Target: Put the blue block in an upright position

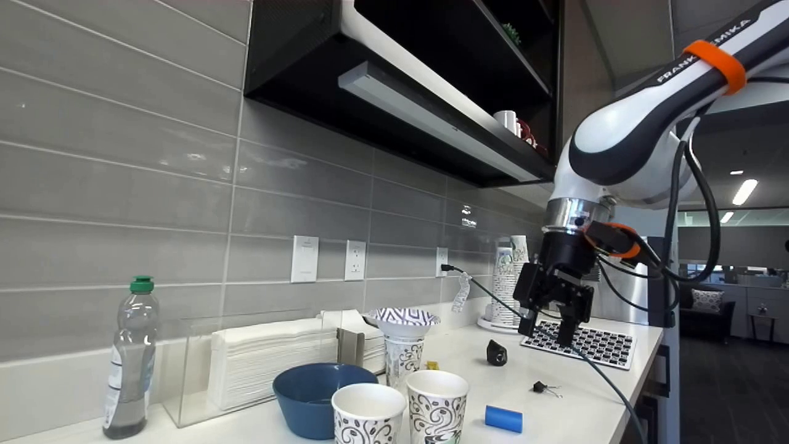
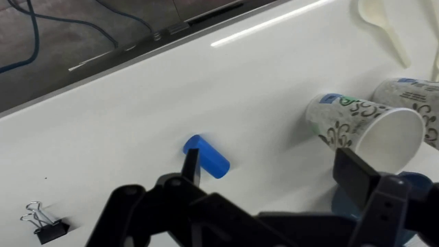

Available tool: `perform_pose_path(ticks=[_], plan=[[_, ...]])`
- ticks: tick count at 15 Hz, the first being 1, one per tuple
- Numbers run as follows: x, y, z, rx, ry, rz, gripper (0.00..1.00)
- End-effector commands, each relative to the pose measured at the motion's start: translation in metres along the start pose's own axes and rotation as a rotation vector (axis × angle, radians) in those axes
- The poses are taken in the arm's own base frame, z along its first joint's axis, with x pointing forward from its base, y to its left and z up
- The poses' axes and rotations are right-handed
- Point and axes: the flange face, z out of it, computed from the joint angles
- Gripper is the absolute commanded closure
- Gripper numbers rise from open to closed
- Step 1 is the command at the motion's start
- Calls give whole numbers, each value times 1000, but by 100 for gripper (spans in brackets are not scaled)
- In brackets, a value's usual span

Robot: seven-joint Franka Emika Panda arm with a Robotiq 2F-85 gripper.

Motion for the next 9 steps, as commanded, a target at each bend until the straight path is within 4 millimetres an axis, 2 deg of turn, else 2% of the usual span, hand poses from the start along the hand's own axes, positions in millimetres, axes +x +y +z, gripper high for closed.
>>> perform_pose_path(ticks=[1,2,3,5,8,9], plan=[[5,32,28,58,46,-95,0],[6,35,40,84,37,-119,0],[3,32,21,46,29,-75,0],[4,39,36,63,22,-104,0],[5,36,42,62,17,-115,0],[8,43,52,57,14,-122,0]])
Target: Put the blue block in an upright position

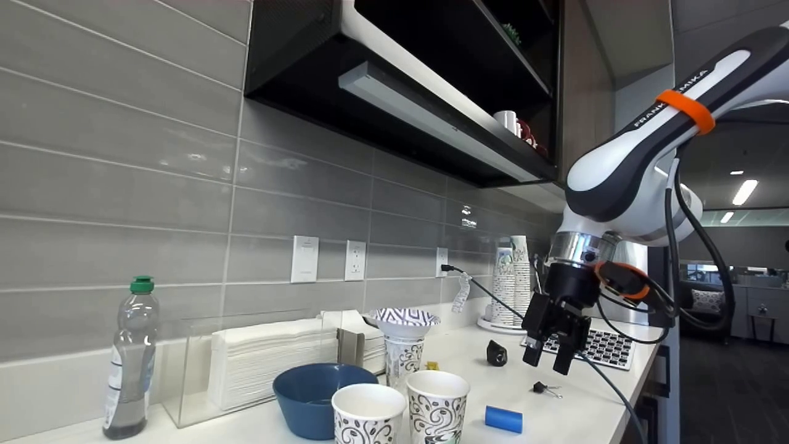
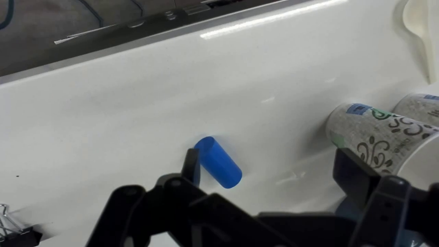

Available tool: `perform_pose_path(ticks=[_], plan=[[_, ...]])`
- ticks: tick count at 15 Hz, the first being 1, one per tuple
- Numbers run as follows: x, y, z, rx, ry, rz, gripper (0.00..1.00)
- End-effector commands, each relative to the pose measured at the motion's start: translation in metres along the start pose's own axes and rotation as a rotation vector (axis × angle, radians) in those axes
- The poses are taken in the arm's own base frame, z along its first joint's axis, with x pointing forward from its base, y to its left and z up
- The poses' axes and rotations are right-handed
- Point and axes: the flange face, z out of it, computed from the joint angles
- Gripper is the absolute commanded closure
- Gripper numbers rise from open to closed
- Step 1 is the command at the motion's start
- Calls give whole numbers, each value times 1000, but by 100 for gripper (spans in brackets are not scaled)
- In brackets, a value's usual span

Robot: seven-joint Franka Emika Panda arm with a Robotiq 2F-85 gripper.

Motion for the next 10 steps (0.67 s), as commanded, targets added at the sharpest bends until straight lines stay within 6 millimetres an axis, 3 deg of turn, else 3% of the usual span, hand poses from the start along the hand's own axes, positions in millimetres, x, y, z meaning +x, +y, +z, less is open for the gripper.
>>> perform_pose_path(ticks=[1,10], plan=[[-1,6,16,16,-14,-28,0],[-3,20,45,-21,128,-262,0]])
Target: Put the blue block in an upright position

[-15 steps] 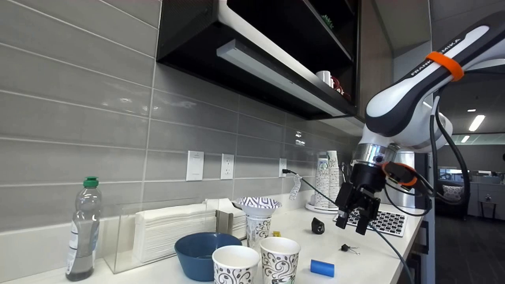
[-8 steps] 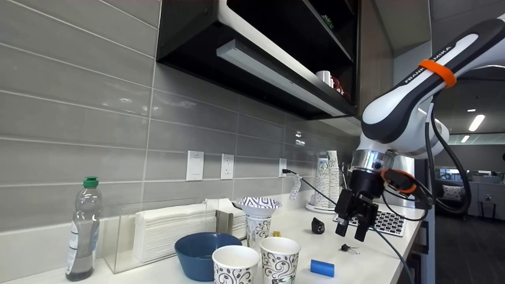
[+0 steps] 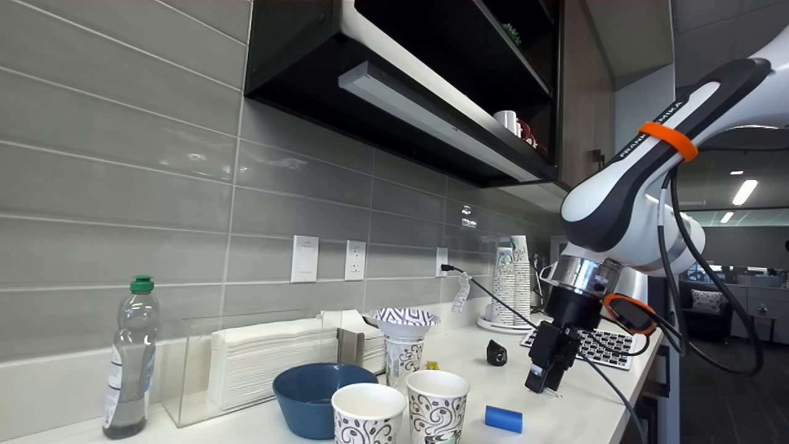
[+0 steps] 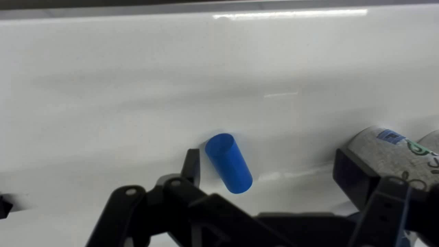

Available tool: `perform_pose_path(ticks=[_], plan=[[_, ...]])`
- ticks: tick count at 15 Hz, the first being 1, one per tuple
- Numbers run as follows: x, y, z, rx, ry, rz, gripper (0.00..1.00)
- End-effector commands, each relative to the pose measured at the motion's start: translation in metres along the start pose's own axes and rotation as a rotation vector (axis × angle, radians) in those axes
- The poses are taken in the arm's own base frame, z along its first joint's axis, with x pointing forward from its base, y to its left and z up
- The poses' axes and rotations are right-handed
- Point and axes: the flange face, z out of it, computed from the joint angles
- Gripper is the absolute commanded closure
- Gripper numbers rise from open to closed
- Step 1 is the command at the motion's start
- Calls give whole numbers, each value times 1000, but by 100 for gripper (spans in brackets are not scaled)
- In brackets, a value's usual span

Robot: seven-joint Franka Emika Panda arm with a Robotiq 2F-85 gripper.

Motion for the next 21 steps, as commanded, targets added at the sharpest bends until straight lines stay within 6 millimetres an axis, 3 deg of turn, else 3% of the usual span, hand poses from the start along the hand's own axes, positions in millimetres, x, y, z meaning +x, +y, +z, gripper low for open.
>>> perform_pose_path(ticks=[1,6,7,8,12,21], plan=[[0,1,15,-12,73,-52,0],[5,-1,40,-7,93,-97,0],[6,-8,36,28,80,-109,0],[-1,-3,35,2,74,-92,0],[3,-7,36,8,72,-105,0],[3,7,56,-56,73,-134,0]])
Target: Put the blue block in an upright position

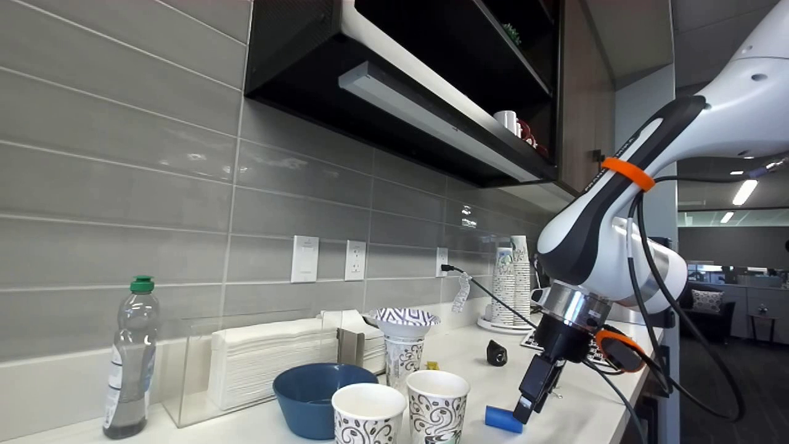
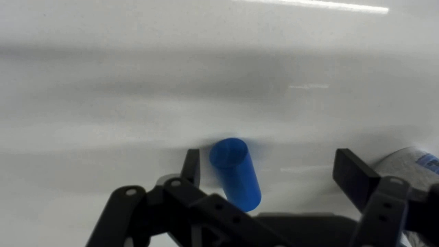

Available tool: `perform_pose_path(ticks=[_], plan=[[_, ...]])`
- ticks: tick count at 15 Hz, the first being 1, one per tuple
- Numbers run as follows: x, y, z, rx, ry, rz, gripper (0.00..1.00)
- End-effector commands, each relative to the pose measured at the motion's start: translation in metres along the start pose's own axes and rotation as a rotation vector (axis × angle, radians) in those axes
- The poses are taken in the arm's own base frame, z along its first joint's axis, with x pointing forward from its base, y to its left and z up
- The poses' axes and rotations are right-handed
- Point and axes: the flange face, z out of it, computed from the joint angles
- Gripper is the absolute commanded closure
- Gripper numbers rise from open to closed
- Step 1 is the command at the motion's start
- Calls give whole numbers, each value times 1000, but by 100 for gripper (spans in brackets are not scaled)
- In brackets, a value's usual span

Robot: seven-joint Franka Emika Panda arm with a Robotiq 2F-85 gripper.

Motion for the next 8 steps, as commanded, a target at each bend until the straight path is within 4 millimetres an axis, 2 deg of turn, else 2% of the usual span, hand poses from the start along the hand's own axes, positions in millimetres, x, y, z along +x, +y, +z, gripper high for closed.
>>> perform_pose_path(ticks=[1,6,8], plan=[[3,7,7,-33,15,-22,0],[6,11,13,-50,19,-44,0],[7,13,14,-47,22,-52,21]])
